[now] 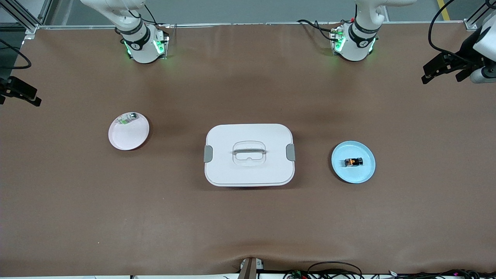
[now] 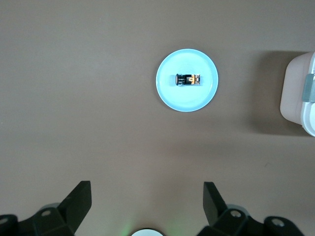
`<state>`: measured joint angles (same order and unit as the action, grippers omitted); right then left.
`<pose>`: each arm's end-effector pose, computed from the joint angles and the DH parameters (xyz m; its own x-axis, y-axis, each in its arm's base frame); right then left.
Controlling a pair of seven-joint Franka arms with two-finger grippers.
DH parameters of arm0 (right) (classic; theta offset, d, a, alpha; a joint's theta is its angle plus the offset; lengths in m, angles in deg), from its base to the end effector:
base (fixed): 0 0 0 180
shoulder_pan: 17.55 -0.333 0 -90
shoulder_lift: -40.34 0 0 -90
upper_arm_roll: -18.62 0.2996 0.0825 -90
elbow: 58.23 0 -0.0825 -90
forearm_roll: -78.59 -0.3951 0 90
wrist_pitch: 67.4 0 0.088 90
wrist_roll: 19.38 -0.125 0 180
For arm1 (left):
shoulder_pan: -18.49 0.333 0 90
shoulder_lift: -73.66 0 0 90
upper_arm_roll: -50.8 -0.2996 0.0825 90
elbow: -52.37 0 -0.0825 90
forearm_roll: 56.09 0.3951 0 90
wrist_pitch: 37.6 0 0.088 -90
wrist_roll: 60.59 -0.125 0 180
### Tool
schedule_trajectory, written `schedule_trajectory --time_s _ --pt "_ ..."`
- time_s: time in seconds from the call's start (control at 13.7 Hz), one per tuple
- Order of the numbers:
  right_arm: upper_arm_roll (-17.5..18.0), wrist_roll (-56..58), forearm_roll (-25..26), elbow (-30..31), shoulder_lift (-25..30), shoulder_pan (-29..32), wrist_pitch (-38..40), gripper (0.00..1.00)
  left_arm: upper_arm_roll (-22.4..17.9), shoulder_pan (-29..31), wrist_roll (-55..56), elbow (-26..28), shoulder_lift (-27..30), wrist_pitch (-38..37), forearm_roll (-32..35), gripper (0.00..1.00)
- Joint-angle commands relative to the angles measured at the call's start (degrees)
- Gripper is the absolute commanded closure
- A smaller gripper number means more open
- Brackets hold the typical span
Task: Transfer orange switch to right arm and place
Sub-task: 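Move the left gripper out toward the light blue plate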
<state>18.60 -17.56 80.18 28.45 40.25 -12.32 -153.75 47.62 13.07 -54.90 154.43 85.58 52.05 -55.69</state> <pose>0.5572 -0.0548 0.6115 0.9981 -0.0616 -0.0082 -0.0614 -0.9977 0.0275 0.5009 -0.0163 0.5988 0.9982 0.0589 -0.0093 0.0590 -0.9983 0.0036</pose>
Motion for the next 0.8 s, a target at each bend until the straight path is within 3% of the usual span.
schedule_trajectory --time_s 0.0,0.73 --pt "-0.16 0.02 0.79 -0.37 0.19 -0.31 1.18 0.00 0.20 0.06 -0.33 0.69 1.00 0.52 -0.14 0.00" --pt "-0.16 -0.51 -0.35 -0.28 0.19 -0.31 1.71 0.00 0.20 -0.20 0.72 0.51 -0.93 -0.52 0.21 0.00"
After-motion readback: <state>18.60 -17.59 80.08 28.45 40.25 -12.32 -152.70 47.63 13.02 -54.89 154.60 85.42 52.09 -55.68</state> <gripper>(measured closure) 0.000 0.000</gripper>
